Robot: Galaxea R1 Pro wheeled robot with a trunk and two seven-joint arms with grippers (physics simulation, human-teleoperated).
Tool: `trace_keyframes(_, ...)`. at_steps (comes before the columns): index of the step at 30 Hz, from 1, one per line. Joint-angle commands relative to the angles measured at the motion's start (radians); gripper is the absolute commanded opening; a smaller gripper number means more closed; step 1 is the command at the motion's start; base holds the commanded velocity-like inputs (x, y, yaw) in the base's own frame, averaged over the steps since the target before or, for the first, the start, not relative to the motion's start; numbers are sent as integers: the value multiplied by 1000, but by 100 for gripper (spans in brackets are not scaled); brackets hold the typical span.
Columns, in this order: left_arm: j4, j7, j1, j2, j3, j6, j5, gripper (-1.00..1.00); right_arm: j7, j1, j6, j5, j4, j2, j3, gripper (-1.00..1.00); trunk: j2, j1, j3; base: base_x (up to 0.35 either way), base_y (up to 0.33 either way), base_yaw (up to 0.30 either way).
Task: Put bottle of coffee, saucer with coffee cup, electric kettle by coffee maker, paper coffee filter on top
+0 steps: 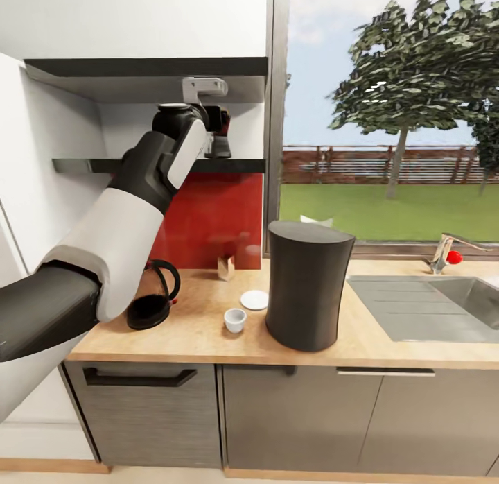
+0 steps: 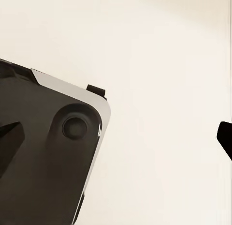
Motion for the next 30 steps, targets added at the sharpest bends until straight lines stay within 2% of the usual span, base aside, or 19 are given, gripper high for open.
trace_keyframes(1,2,9,-1,0,-2,2,9,100,0,-1,-2,8,0,0,0,100,-1,0,-2,165,-145,0)
trace_keyframes(13,12,9,-1,0,-2,2,9,100,0,-1,-2,8,0,0,0,100,-1,0,-2,106,-76,0)
trace_keyframes(24,35,10,-1,0,-3,-4,7,100,1,-1,-1,8,1,0,0,100,-1,0,-2,15,-8,0)
trace_keyframes(30,35,10,-1,0,-3,-4,6,100,1,-1,-1,8,0,0,0,100,-1,0,-2,124,0,0)
